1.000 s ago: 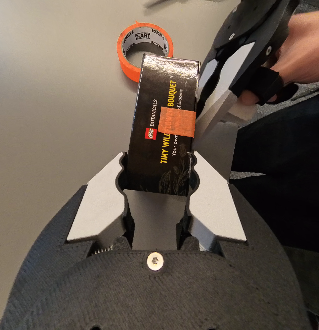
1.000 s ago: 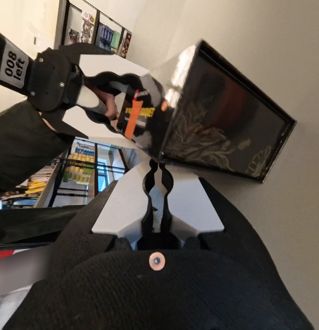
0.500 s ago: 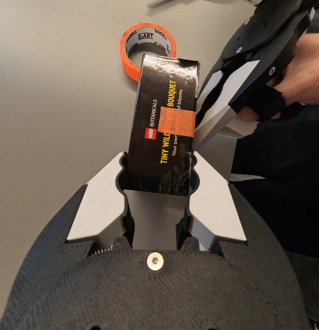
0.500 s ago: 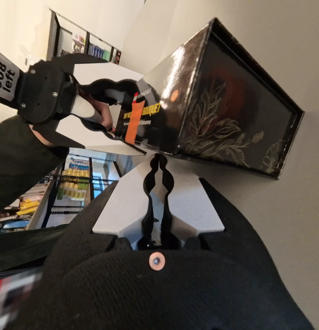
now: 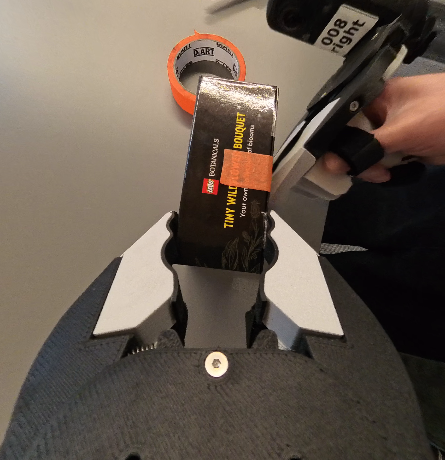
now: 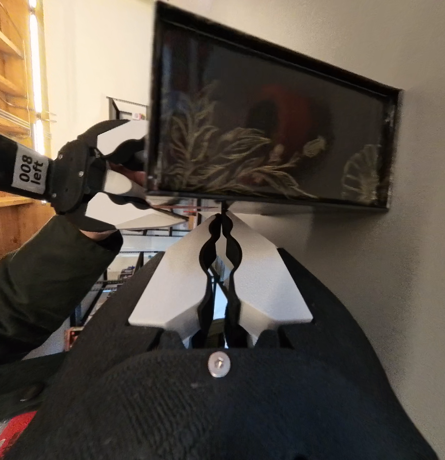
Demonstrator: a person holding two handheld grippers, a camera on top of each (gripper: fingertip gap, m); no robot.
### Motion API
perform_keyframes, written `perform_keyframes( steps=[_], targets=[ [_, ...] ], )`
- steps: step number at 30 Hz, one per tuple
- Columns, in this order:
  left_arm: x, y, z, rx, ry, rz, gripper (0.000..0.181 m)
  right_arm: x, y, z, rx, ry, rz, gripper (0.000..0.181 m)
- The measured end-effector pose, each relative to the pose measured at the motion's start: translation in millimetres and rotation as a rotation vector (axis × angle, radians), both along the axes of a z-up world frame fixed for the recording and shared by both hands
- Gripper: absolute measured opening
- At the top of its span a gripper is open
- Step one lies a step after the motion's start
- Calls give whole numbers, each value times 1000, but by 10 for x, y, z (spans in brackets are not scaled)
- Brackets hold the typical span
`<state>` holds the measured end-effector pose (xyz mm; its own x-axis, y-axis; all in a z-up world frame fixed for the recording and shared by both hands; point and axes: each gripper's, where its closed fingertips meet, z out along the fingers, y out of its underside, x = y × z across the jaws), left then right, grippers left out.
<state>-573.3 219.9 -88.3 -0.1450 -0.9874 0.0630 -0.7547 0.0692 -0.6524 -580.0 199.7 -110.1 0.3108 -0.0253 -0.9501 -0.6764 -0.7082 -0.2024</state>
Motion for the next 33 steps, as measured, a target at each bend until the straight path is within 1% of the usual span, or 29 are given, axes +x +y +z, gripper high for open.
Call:
perform_keyframes(
  steps=[3, 4, 6, 7, 10, 14, 17, 19, 22, 24, 27, 29, 31, 32, 33],
  targets=[
    [-1, -4, -2, 1, 2, -3, 69, 84, -34, -144, -27, -33, -3, 0],
    [-3, -8, -3, 1, 2, -8, 69, 82, -64, -166, -39, -24, 25, 0],
    [-1, -8, -3, 0, 1, -10, 69, 12, -107, -71, -8, 24, 102, 0],
    [-1, -8, -3, 0, 0, -10, 69, -14, -108, -8, 22, 14, 123, 0],
    [2, -6, -4, 0, -4, -10, 69, -75, -27, 194, 91, -4, 131, 0],
    [8, 2, -6, -1, 1, -4, 69, -43, -16, 208, 68, -85, 125, 0],
    [10, 1, -7, -1, -3, 1, 69, -11, -29, 247, 88, -174, 135, 0],
    [10, 1, -9, -1, -4, 2, 69, -5, -33, 304, 107, -179, 144, 0],
    [12, 3, -9, -1, -5, 1, 69, -17, -31, 409, 129, -116, 127, 0],
    [14, 4, -10, -1, -5, 0, 69, -16, -31, 429, 131, -94, 114, 0],
    [14, 4, -11, -2, -4, -1, 69, -42, -24, 550, 186, -59, 113, 0],
    [13, -4, -12, -1, -5, -5, 69, 44, 45, 641, 220, -76, 59, 0],
    [12, -10, -13, -1, -5, -6, 69, 233, 136, 696, 227, -128, -17, 0],
    [12, -14, -13, -1, -5, -9, 69, 280, 158, 726, 227, -146, -16, 0],
    [11, -17, -13, -1, -4, -10, 69, 265, 158, 753, 220, -151, 28, 0]
  ],
)
